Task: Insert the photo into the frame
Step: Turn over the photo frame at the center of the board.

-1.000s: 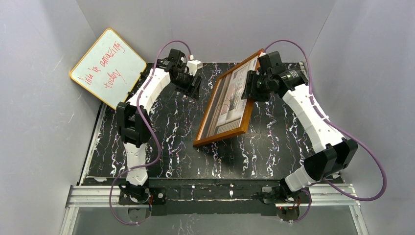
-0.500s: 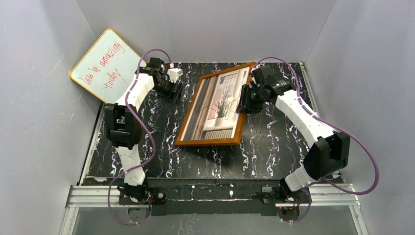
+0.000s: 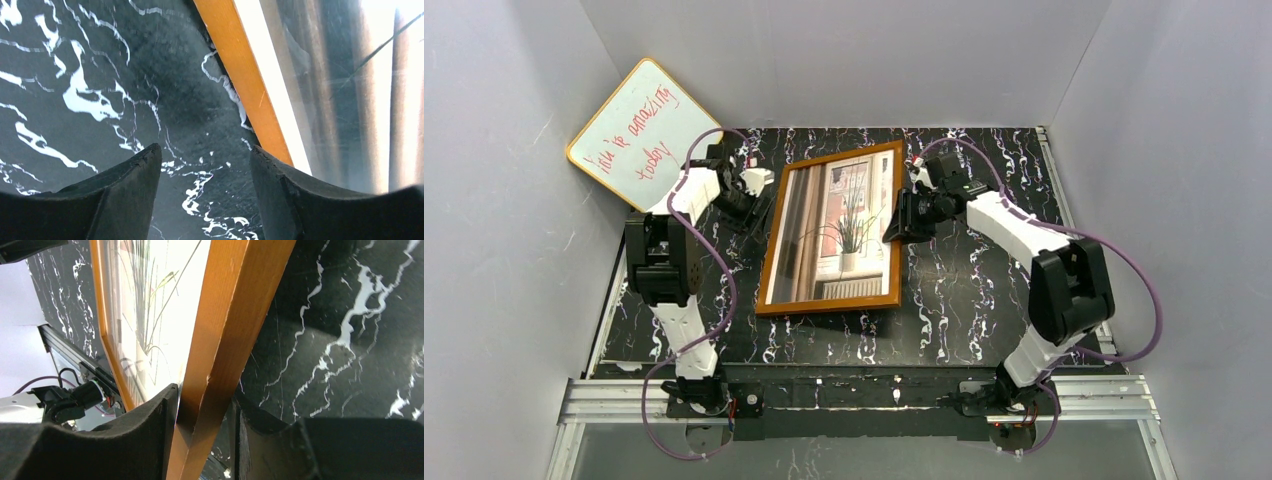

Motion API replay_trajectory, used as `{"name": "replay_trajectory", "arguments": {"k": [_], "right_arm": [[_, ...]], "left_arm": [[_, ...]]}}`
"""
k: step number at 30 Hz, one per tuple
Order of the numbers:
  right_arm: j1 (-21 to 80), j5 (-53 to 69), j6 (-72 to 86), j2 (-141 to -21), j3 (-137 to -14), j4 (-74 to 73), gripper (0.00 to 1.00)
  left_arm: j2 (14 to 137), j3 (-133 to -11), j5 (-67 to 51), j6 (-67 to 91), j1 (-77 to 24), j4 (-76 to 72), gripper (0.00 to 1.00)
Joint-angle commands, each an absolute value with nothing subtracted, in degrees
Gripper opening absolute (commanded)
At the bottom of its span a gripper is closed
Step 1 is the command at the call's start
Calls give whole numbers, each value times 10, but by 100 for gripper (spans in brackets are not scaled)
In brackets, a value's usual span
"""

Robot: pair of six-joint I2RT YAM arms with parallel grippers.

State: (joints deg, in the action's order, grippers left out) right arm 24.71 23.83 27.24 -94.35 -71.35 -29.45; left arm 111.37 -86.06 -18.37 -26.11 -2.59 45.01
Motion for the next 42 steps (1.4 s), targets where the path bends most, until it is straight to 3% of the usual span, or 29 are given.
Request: {"name": "replay_trajectory", "arguments": {"k": [1,19,22,29,30,31,39,42], "right_arm": [[237,306,254,-976,-709,-207,47],[226,263,237,-1102,-708,-184,53],[224,250,237,-1106,-707,-186,60],[225,197,236,-1099,-723,-217,97],[225,190,233,-1097,-730,-225,98],[225,173,232,-1095,-737,-237,98],[211,24,250,-991,-709,-218,98],[199,-161,283,-945,-675,-206,98]], "left_arm": [[1057,-823,-160,-297,-19,442,62],[1041,-737,-122,-311,-10,384,59],[1038,-734,-125,-306,-10,381,64],[1021,-734,-141,-290,-11,382,90],[1018,-735,-142,-286,-11,383,97],[1016,-737,-144,-281,-11,383,98],[992,-761,-180,-243,-1,373,98],[974,-728,-241,-210,52,305,98]]}}
